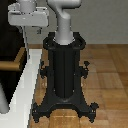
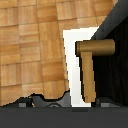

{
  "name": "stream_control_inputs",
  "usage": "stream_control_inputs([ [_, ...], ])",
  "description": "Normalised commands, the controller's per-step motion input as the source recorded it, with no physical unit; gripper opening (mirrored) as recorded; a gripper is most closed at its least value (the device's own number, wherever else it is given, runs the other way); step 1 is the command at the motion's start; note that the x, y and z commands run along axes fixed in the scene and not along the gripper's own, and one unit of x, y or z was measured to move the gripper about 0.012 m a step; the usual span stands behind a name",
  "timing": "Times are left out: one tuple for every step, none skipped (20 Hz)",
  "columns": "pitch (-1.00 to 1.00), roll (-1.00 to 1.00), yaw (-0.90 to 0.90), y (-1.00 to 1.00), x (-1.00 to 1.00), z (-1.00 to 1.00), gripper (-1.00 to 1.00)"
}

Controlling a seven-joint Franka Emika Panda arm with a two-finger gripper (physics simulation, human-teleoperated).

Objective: Open the door by pressing down and pulling on the handle.

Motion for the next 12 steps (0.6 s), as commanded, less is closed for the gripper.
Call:
stream_control_inputs([
  [0.0, 0.0, -0.15, 0.0, 0.0, 0.0, 1.0],
  [0.0, 0.0, -0.15, 0.0, 0.0, 0.0, 1.0],
  [0.0, 0.0, 0.0, -1.0, 0.0, 0.0, 1.0],
  [0.0, 0.0, 0.0, 0.0, 0.0, 0.0, 1.0],
  [0.0, 0.0, 0.0, -1.0, 0.0, 0.0, 1.0],
  [0.0, 0.0, 0.0, -1.0, 0.0, 0.0, 1.0],
  [0.0, 0.0, 0.0, 0.0, 0.0, 0.0, 1.0],
  [0.0, 0.0, 0.0, -1.0, 0.0, 0.0, 1.0],
  [0.0, 0.0, 0.0, 0.0, 0.0, 0.0, 1.0],
  [0.0, 0.0, 0.0, 0.0, 0.0, 0.0, 1.0],
  [0.0, 0.0, 0.0, 0.0, 1.0, 0.0, 1.0],
  [0.0, 0.0, 0.0, 0.0, 0.0, 0.0, 1.0],
])
